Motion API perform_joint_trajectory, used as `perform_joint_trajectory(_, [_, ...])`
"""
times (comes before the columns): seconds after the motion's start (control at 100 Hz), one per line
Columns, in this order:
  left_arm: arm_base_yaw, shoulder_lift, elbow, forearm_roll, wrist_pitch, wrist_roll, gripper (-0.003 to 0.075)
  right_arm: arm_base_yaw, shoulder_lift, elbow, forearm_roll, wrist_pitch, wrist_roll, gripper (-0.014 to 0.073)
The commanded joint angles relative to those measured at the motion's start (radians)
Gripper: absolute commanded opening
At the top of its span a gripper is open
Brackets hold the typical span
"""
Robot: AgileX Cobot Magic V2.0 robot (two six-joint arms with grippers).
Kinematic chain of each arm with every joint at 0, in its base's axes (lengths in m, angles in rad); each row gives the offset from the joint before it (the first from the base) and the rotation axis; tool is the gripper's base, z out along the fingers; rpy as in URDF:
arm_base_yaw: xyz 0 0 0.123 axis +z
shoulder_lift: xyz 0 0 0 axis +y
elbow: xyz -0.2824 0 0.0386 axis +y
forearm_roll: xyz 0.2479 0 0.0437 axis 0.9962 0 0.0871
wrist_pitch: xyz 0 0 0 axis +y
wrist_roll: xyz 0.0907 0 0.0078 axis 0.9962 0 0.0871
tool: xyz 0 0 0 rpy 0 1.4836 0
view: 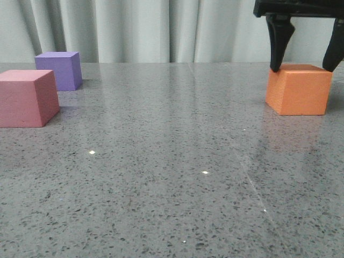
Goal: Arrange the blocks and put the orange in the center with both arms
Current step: 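Lower the right gripper over the orange cube and close on it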
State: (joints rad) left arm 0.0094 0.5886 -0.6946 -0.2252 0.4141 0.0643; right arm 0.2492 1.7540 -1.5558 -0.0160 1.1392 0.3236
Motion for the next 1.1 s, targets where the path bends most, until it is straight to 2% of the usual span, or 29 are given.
perform_joint_trajectory(0.0, [-0.005,0.008,-0.036,-0.016,-0.081,-0.007,0.0689,-0.008,-0.020,-0.032,0.008,-0.037,-0.001,0.0580])
perform_joint_trajectory(0.49, [-0.005,0.008,-0.036,-0.016,-0.081,-0.007,0.0689,-0.008,0.041,-0.032,0.016,-0.040,-0.008,0.0570])
perform_joint_trajectory(0.56, [-0.005,0.008,-0.036,-0.016,-0.081,-0.007,0.0689,-0.008,0.041,-0.032,0.016,-0.040,-0.008,0.0506])
perform_joint_trajectory(0.68, [-0.005,0.008,-0.036,-0.016,-0.081,-0.007,0.0689,-0.008,0.041,-0.032,0.016,-0.040,-0.008,0.0302])
perform_joint_trajectory(0.77, [-0.005,0.008,-0.036,-0.016,-0.081,-0.007,0.0689,-0.008,0.041,-0.034,0.016,-0.040,-0.008,0.0192])
perform_joint_trajectory(0.91, [-0.005,0.008,-0.036,-0.016,-0.081,-0.007,0.0690,-0.008,0.041,-0.034,0.016,-0.038,-0.008,0.0120])
perform_joint_trajectory(1.09, [-0.005,0.008,-0.036,-0.016,-0.081,-0.007,0.0689,-0.008,0.042,-0.034,0.016,-0.032,-0.008,0.0108])
